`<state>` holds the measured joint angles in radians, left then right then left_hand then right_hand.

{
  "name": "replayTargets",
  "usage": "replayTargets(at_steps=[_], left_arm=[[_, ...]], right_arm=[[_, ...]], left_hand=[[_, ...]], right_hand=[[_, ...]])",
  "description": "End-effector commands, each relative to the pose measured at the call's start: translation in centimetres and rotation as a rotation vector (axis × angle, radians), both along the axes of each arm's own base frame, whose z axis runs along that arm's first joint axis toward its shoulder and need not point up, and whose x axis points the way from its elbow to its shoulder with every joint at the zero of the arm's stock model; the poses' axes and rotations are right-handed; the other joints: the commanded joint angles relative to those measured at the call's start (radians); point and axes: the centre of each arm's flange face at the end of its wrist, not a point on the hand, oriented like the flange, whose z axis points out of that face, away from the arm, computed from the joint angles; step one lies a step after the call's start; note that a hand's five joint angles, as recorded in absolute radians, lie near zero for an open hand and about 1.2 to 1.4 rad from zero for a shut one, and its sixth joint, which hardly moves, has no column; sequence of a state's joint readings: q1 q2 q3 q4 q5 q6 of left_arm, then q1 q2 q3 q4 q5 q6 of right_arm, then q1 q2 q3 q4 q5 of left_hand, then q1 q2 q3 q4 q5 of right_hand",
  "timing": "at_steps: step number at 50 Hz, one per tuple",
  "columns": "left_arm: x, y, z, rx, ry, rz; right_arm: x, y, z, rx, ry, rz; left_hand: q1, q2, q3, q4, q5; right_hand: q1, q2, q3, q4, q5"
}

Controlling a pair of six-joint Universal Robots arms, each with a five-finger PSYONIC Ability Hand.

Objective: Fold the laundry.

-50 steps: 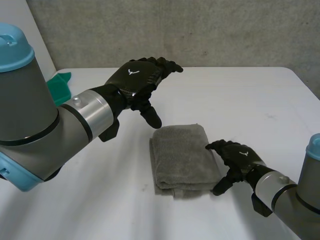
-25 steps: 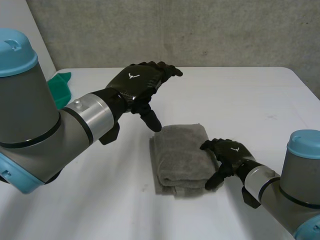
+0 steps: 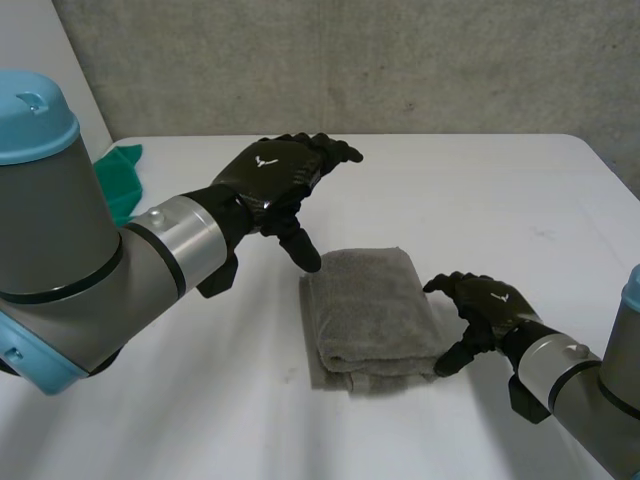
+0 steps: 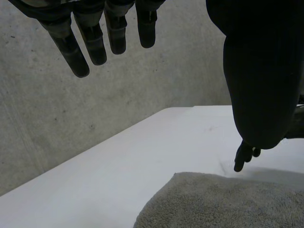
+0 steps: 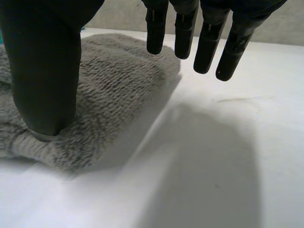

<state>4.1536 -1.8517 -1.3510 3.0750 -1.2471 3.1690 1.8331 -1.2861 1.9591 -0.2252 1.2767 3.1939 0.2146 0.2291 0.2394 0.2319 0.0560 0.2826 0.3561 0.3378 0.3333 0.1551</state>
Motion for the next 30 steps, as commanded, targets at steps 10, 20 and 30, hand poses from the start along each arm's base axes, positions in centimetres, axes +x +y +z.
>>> replayTargets(at_steps=[10, 20, 30], left_arm=[[0.1, 0.1, -0.5, 0.015, -0.008, 0.001], [0.2, 0.2, -0.9, 0.027, -0.013, 0.001], [0.2, 0.1, -1.1, 0.033, -0.017, 0.004]], right_arm=[[1.4, -1.1, -1.5, 0.101, -0.114, 0.039], [1.7, -2.4, -1.7, 0.079, -0.115, 0.033], [2.1, -3.8, -2.0, 0.042, -0.099, 0.047]], left_hand=[[-0.004, -0.018, -0.029, -0.021, -0.020], [-0.004, -0.018, -0.029, -0.021, -0.020], [-0.004, -0.018, -0.029, -0.021, -0.020]], right_hand=[[0.158, 0.084, 0.102, 0.107, 0.110], [0.595, 0.521, 0.539, 0.544, 0.547], [1.114, 1.040, 1.058, 1.063, 1.067]])
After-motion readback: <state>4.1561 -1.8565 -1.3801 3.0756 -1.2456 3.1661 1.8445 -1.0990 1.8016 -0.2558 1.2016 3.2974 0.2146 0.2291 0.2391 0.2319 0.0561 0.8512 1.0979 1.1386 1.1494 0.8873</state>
